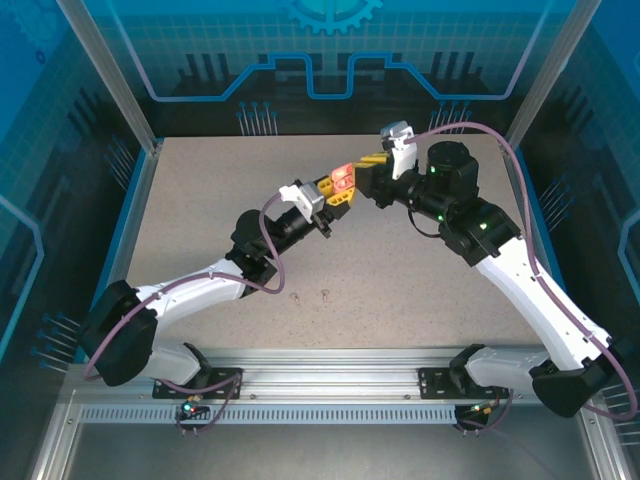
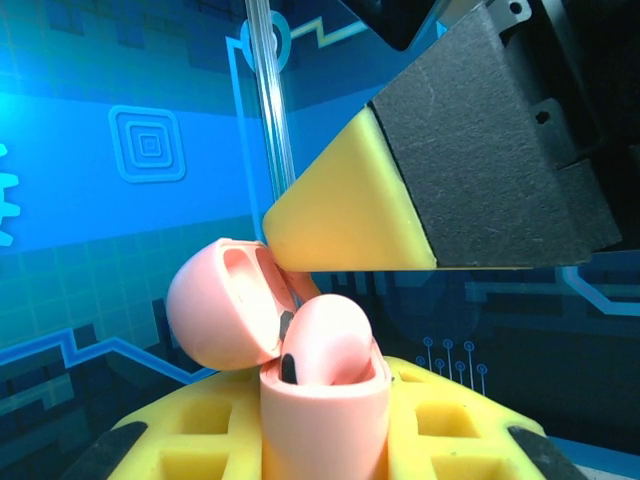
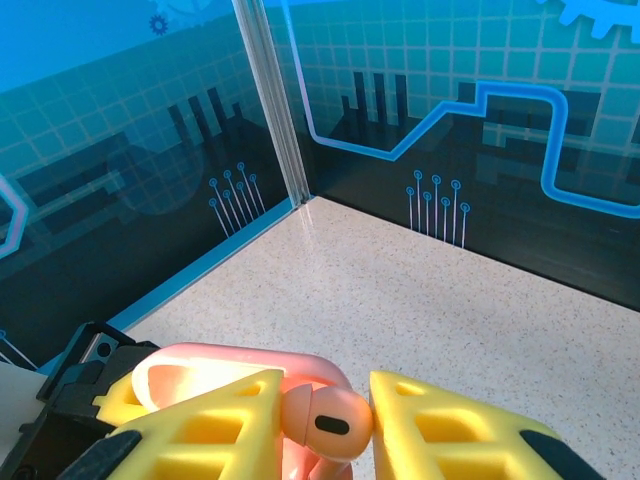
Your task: Insert wireless bluetooth earbuds into charging case
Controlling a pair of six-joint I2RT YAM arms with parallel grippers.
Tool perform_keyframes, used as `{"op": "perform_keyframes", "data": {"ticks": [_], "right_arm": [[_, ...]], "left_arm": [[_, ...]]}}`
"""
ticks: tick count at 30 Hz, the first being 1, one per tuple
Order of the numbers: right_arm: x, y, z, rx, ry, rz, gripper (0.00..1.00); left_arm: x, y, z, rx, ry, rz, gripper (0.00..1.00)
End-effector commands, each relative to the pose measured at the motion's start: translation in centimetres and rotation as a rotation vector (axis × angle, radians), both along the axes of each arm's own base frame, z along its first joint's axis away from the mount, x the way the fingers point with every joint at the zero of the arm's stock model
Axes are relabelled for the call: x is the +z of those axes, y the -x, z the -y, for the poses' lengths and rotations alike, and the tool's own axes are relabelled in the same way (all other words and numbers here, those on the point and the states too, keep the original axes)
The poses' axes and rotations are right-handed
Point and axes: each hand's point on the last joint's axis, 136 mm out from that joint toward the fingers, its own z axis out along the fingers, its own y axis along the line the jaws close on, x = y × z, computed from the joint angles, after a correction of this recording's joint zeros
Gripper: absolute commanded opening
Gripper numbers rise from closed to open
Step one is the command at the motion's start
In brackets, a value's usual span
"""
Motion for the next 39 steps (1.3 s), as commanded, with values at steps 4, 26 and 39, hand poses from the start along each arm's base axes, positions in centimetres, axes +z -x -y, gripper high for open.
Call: {"op": "perform_keyframes", "data": {"ticks": [4,26,39], "right_arm": [[-0.4,0.2,-0.6,0.025,0.009,0.011,0.27],[-3.0,1.4,-1.8,0.087,0.177,0.068,0.28],[-3.6,2.9,-2.6,0.192,0.223,0.060,0.28]], "left_arm": [[2.2,0.6,0.2,-0.015,0.030,0.051,0.00],[2.1,0.5,0.2,-0.011,0.028,0.051,0.00],[2.2,0.5,0.2,-0.008,0.030,0.050,0.00]]}}
